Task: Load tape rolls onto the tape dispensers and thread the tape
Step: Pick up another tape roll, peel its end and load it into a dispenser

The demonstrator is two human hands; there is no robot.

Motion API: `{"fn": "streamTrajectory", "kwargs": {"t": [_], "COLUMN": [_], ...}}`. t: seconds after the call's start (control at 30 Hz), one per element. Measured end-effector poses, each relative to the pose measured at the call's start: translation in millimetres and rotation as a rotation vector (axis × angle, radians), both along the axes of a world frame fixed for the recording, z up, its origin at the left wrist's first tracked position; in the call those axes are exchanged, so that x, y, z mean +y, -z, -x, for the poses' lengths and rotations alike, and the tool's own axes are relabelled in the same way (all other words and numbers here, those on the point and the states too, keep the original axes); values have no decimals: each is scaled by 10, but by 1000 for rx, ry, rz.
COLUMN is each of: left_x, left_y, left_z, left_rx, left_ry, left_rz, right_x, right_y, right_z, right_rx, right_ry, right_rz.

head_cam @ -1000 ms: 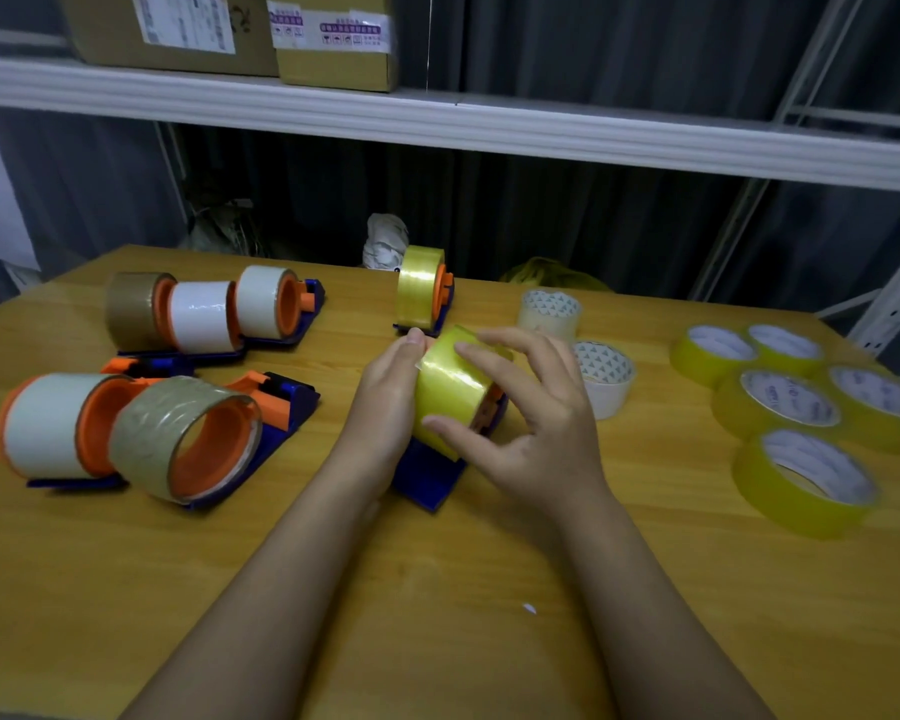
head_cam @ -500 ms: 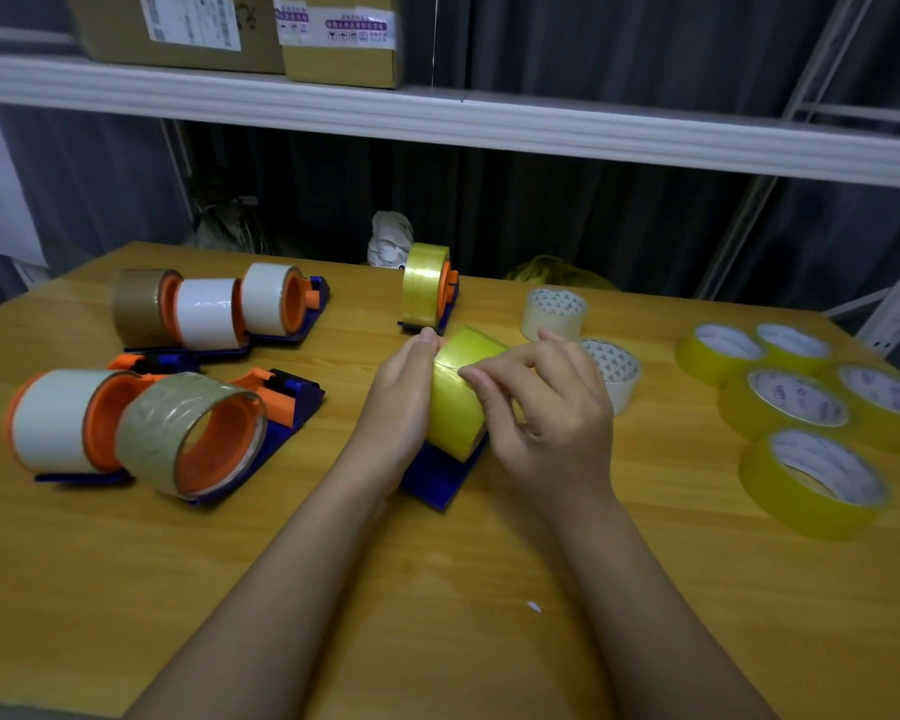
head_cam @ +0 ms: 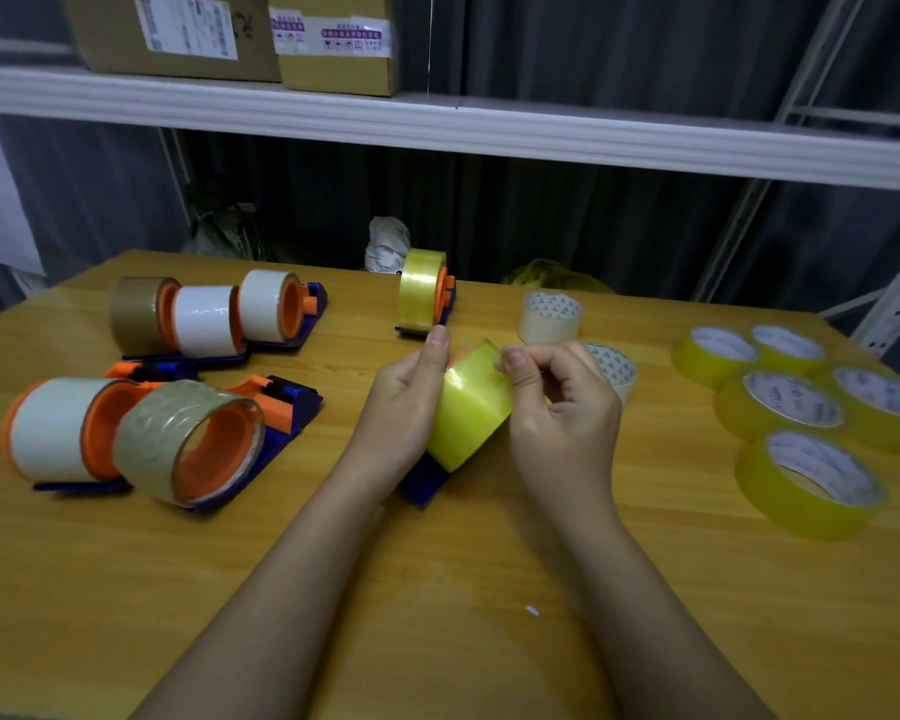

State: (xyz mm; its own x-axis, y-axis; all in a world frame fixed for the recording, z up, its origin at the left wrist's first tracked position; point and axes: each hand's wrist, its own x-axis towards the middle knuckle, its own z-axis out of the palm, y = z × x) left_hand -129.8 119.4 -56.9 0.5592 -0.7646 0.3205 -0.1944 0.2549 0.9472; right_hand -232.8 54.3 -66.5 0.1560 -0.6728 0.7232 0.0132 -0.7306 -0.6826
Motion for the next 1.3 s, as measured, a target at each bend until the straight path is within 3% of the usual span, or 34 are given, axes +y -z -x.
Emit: {"fn": "streamTrajectory", "kwargs": {"t": [0.2,0.37,0.47,0.57,0.67,0.73,0.83,1.0,1.13,1.23,1.3], "left_x": [1,0,2,-17,-41,-25,-21,18,-9,-14,-19], "left_y": [-15,-1,-5,-8,36,45,88,93,79,109,131], "left_z": [-12,-41,-73,-155,-270,-296,-367,-475,-425,-434,-448], "left_rx": [-51,-37,44,258,399,390,368,263,286,282,266], "left_ry": [16,28,-30,-148,-130,-108,-190,-388,-333,-302,-288], "left_rz": [-11,-10,-52,-130,-179,-219,-269,-268,-275,-280,-278], "right_x": [-56,-57,-78,-178,-306,-356,-384,-319,-296,-172,-59], "right_y": [-20,-19,-37,-41,2,18,55,177,68,-153,-302], "right_z": [19,15,33,26,-52,-144,-235,-299,-284,-323,-412], "right_rx": [-85,-77,-48,-43,182,403,535,656,712,591,622], "right_ry": [-91,-80,-148,-288,-342,-412,-510,-432,-382,-254,-207], "right_rz": [-162,-112,-20,-182,-309,-354,-411,-306,-242,-47,61]}}
